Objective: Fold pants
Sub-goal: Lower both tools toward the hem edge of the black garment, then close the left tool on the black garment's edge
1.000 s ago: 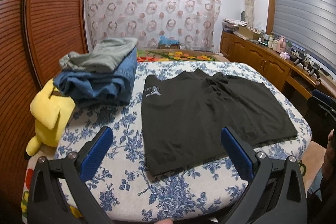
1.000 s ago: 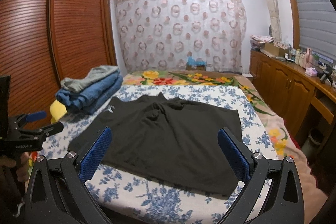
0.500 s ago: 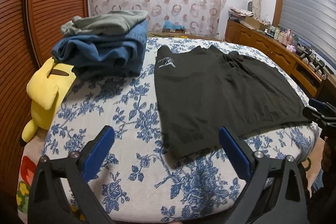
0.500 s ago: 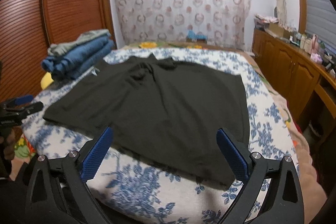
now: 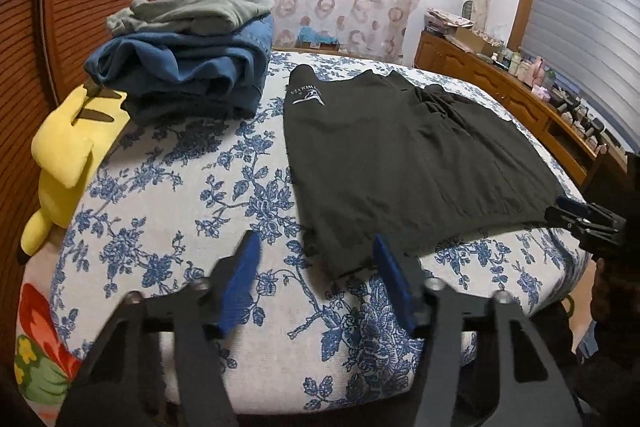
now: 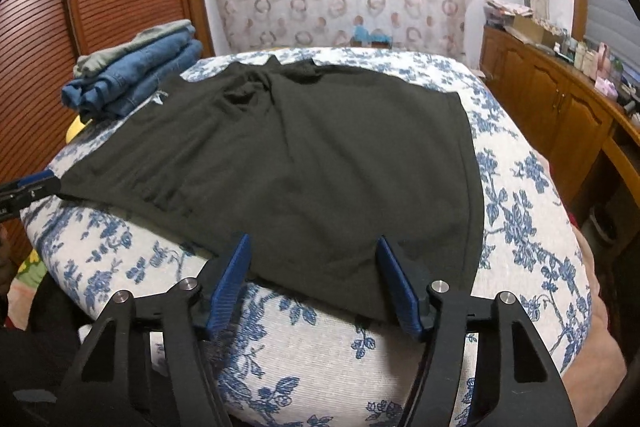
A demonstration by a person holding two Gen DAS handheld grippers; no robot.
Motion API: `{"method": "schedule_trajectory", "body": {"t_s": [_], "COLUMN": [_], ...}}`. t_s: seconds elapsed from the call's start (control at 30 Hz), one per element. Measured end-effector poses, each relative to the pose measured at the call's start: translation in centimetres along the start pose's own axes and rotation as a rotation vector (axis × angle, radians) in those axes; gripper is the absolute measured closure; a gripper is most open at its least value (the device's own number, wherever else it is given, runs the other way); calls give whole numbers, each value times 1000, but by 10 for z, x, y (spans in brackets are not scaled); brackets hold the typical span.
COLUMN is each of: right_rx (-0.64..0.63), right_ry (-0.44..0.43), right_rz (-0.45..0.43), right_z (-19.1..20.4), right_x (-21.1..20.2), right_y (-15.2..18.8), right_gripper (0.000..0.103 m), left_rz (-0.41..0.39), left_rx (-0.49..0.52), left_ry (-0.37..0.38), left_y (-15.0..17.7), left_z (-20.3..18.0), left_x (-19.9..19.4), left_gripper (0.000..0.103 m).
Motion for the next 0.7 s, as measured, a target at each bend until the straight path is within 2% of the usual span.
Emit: {"method": "schedule_trajectory", "body": {"t_s": [0.13, 0.2, 0.5, 0.53, 0.57, 0.7], "right_rx": [-20, -23, -30, -30, -31, -31], "right_ry": [19, 20, 23, 23, 23, 23], "right_rz": [-2, -8, -21, -22, -22, -21], "right_z": [1, 1, 0, 0, 0, 0], "right_x": [1, 1, 1, 2, 1, 1], "right_y": [1, 2, 3, 3, 3, 3], "right_gripper": [38, 38, 38, 38, 38, 38], "left_rz": [7, 16, 27, 26, 29, 25], "left_rx": [-1, 1, 5, 8, 8, 3], "left_ry": [16, 21, 31, 33, 39, 53], "left_y": [2, 3, 8, 8, 8, 4], "left_z": [-2, -3, -7, -8, -8, -12], "left_x": [1, 3, 9, 9, 10, 9], "left_gripper": [65, 68, 68, 75, 88, 96]}}
Point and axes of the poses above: each gripper's, at about its wrist camera, not at the fingertips, and x roughly the way its jaws point, z to its left, y to its underside, the point moved 7 cm from there along x, roughly the way its jaws point, and after that the axes turned 1 degree about -z, right-handed, at the moved point
